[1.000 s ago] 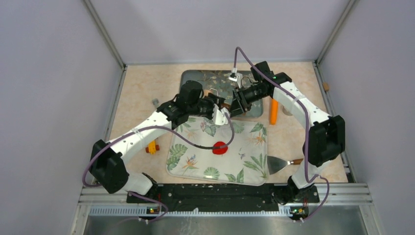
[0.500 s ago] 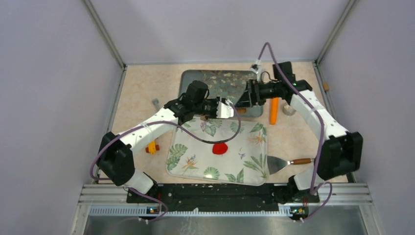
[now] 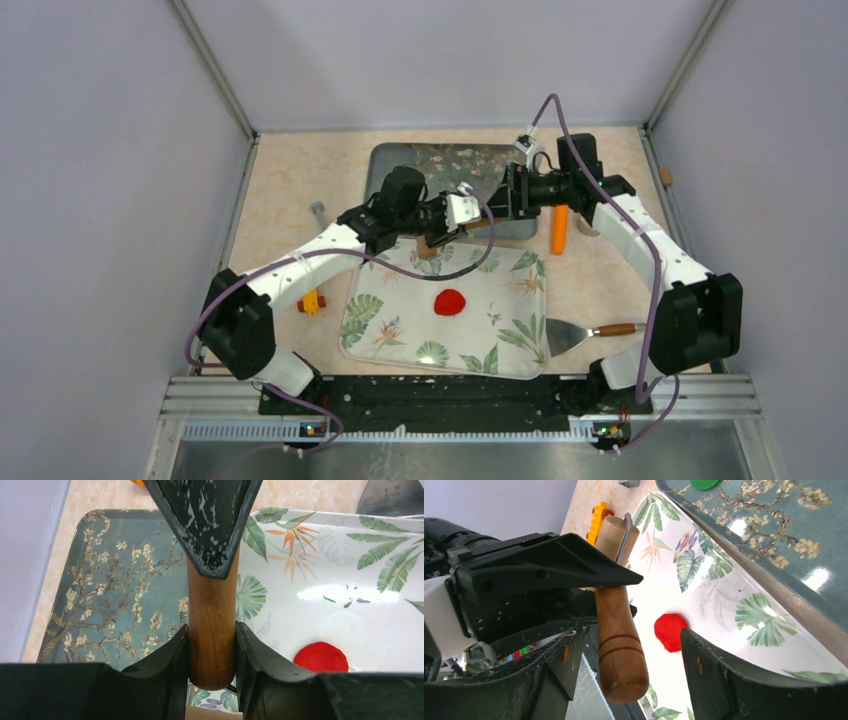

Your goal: Roll out the dumpling wrappers from the dough

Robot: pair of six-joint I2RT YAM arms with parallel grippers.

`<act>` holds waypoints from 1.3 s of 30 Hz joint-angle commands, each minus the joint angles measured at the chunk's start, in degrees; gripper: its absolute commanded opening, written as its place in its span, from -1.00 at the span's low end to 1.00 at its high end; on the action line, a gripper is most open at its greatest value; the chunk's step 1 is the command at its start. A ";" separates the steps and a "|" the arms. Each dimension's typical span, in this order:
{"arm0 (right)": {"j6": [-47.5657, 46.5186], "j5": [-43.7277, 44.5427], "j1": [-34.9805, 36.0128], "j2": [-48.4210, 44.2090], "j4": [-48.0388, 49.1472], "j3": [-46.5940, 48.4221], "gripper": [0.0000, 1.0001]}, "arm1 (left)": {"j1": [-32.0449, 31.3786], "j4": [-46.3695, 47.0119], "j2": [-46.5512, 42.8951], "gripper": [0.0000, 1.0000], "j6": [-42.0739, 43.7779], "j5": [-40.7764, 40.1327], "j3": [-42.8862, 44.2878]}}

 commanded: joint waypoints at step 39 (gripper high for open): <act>-12.93 0.37 5.77 0.39 -9.31 -12.17 -1.00 | -6.34 27.65 6.30 -1.00 -19.38 3.70 -14.33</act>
